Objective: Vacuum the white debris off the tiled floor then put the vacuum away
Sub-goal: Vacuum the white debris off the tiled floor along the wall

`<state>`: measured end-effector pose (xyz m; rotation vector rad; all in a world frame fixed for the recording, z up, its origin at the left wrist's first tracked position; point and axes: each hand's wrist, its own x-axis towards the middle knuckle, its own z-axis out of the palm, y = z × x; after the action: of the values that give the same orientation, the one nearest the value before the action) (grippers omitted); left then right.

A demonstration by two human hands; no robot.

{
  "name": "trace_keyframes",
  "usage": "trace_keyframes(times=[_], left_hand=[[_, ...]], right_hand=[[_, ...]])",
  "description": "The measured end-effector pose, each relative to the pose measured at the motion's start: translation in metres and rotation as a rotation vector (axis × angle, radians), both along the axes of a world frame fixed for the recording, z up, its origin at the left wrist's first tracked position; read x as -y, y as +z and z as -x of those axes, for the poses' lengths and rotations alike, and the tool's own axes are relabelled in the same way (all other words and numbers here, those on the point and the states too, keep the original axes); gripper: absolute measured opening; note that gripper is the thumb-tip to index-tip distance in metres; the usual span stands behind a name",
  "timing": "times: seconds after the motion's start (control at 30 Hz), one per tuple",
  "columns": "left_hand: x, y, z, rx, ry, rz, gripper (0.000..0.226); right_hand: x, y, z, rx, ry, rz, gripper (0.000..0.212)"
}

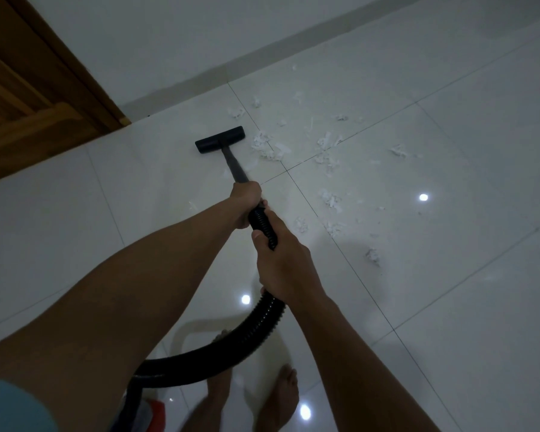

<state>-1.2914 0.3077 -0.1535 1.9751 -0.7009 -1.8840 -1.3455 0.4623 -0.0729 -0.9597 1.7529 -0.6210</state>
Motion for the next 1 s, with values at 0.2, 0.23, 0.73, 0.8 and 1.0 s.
trace_keyframes(times=[0.2, 0.23, 0.73, 0.8, 1.0], left_hand=[[-0.024, 0.003, 0.007, -0.024, 0.017, -0.018, 0.023], [-0.029, 0.004, 0.009, -0.03, 0.026, -0.024, 0.027], [-0.112, 0.013, 0.025, -0.016, -0.011, -0.021, 0.044], [-0.123, 0.018, 0.022, -0.021, -0.02, -0.029, 0.042], [-0.146, 0.023, 0.015, -0.05, -0.021, -0.039, 0.038]], right_hand=[[-0.022, 0.006, 0.013, -0.011, 0.012, 0.0, 0.05], [-0.027, 0.007, 0.016, -0.01, 0.014, 0.007, 0.05], [-0.108, 0.017, 0.031, -0.106, 0.045, 0.07, 0.046], [-0.118, 0.018, 0.027, -0.104, 0.042, 0.07, 0.045], [-0.141, 0.02, 0.019, -0.068, 0.002, 0.072, 0.047]])
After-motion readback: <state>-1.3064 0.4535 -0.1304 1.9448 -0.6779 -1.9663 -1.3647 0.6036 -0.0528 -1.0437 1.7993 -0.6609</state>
